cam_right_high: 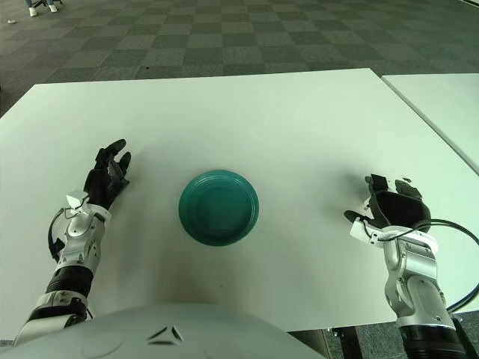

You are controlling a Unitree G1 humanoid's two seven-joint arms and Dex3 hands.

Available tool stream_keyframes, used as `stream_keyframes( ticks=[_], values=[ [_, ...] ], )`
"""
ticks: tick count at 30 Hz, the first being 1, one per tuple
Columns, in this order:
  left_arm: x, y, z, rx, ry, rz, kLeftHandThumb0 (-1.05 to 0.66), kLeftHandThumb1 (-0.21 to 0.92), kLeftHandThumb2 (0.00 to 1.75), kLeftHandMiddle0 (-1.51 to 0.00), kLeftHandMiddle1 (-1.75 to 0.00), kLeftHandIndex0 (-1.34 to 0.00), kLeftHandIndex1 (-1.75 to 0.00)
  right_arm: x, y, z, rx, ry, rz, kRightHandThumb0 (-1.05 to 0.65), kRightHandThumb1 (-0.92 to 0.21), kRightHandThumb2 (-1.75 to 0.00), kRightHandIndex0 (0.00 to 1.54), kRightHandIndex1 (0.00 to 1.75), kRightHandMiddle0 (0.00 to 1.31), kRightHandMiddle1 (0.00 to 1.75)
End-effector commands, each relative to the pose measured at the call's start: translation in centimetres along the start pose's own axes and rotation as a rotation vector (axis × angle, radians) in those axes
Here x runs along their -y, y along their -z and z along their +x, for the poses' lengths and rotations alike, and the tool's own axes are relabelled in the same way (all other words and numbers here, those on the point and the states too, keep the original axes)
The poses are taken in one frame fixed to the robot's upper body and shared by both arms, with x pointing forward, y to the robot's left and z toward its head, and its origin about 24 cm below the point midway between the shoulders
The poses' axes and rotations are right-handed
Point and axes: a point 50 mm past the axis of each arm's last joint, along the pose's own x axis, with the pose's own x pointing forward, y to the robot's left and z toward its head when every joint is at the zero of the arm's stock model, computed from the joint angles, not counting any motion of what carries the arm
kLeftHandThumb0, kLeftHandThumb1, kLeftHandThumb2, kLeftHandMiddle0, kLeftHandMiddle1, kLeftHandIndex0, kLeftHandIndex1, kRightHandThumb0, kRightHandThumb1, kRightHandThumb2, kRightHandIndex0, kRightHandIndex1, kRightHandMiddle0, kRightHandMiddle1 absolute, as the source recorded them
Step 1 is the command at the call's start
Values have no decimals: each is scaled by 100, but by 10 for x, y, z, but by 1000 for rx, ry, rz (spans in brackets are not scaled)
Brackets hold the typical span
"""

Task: Put the charger into the plate.

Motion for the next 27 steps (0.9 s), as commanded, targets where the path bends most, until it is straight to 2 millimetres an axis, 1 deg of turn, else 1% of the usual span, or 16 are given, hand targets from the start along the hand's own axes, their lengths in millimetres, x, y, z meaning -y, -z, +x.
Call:
stream_keyframes(
  ticks=[1,6,18,27],
  values=[
    [-6,11,-5,-67,-16,-9,-88,92,103,-28,0,0,-70,-1,5,5,-24,7,13,-94,-92,-65,24,2,0,55],
    [-7,11,-4,-68,-16,-9,-88,92,103,-28,0,0,-70,-8,9,9,-49,-4,43,-91,-92,-61,24,2,0,57],
    [-9,10,-2,-68,-16,-9,-88,92,103,-28,0,0,-70,-24,25,18,-88,-35,89,-90,-92,-59,27,2,0,62],
    [-10,10,-1,-68,-16,-9,-88,92,103,-28,0,0,-70,-29,31,23,-108,-51,100,-89,-92,-59,29,2,0,63]
  ],
)
